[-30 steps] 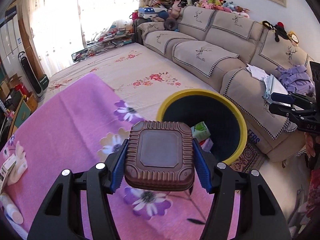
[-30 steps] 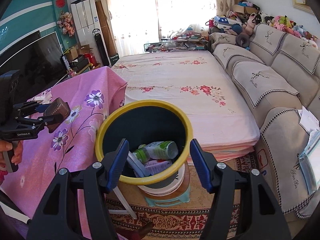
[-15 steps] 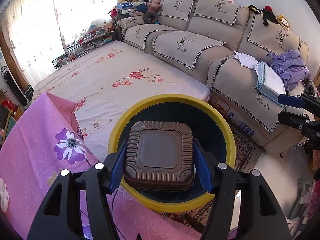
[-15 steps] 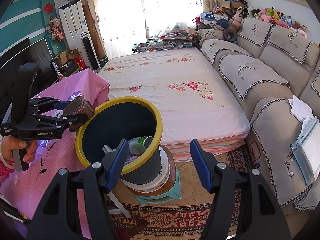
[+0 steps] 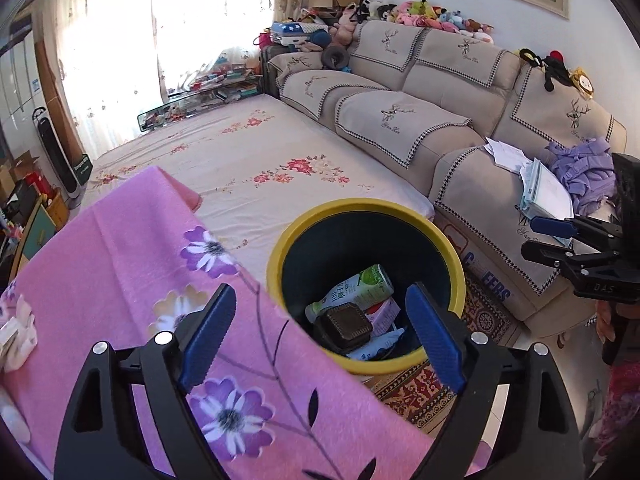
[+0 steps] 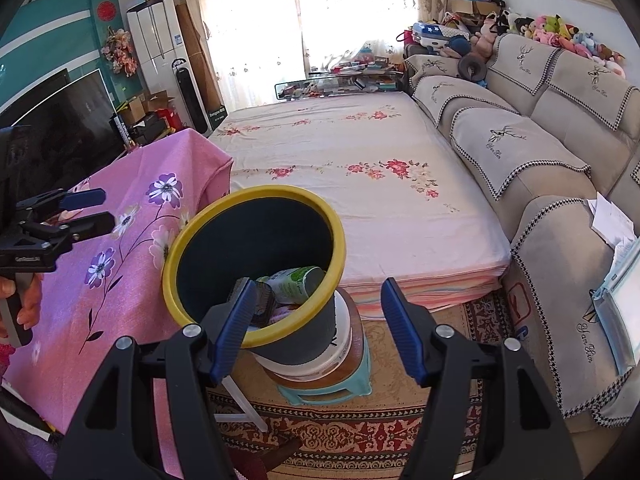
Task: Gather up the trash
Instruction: 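Grasp the white foam net with the right tool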
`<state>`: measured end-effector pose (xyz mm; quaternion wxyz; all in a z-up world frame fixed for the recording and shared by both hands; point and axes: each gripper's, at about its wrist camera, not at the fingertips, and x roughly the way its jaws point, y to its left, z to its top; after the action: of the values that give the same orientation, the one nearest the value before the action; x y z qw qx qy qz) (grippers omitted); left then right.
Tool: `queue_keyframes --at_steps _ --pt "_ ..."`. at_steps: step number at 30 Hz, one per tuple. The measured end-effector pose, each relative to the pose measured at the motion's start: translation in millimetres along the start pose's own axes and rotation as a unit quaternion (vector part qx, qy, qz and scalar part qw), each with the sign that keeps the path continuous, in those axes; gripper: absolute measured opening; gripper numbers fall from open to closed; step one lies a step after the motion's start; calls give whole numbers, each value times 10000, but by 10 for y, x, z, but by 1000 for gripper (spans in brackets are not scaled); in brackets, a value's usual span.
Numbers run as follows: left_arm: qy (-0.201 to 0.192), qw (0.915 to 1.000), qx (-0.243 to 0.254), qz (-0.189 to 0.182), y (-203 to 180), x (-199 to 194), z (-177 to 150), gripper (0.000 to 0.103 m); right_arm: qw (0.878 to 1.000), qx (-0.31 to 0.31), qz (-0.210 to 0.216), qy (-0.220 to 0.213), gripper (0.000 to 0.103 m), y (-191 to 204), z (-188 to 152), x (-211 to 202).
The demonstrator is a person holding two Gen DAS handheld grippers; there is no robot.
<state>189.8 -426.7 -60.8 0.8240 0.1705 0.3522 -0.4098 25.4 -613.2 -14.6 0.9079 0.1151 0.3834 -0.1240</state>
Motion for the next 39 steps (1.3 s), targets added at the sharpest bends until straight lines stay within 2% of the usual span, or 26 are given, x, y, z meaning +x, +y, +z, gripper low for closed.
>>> queue_keyframes --at_steps 8,12,14,18,24,28,30,33,39 --pt "-306 9963 -591 539 532 -1023 -804 90 9968 -604 495 144 63 688 96 189" --pt "-449 9886 -1062 971 903 -1550 -1249 91 9898 -1098 863 276 63 1288 156 345" --pt "-516 9816 -1333 1264 1116 -1829 -1497 91 9847 -1350 1053 319 63 1623 196 399" --pt "-624 9607 -1933 1892 1572 -2392 -2018 91 9685 -1894 1555 448 63 2401 238 516" --pt "-742 9169 -2777 2771 2144 -3139 -2824 92 9276 -2755 2394 796 63 3702 145 641" --pt "-864 8899 -3224 3109 2374 -3506 -3254 92 8962 -3225 2867 1027 63 4524 44 732" --pt "-927 8816 -3389 3152 2427 -3614 -3404 92 8880 -3316 2980 1124 68 4830 3 814" --pt "-947 8777 -3462 3175 2470 -3681 -3523 92 8820 -3396 3021 1246 68 5187 -24 965" --pt "-876 8806 -3325 3261 2430 -3639 -3470 92 8848 -3424 2846 1375 68 5515 -43 1204"
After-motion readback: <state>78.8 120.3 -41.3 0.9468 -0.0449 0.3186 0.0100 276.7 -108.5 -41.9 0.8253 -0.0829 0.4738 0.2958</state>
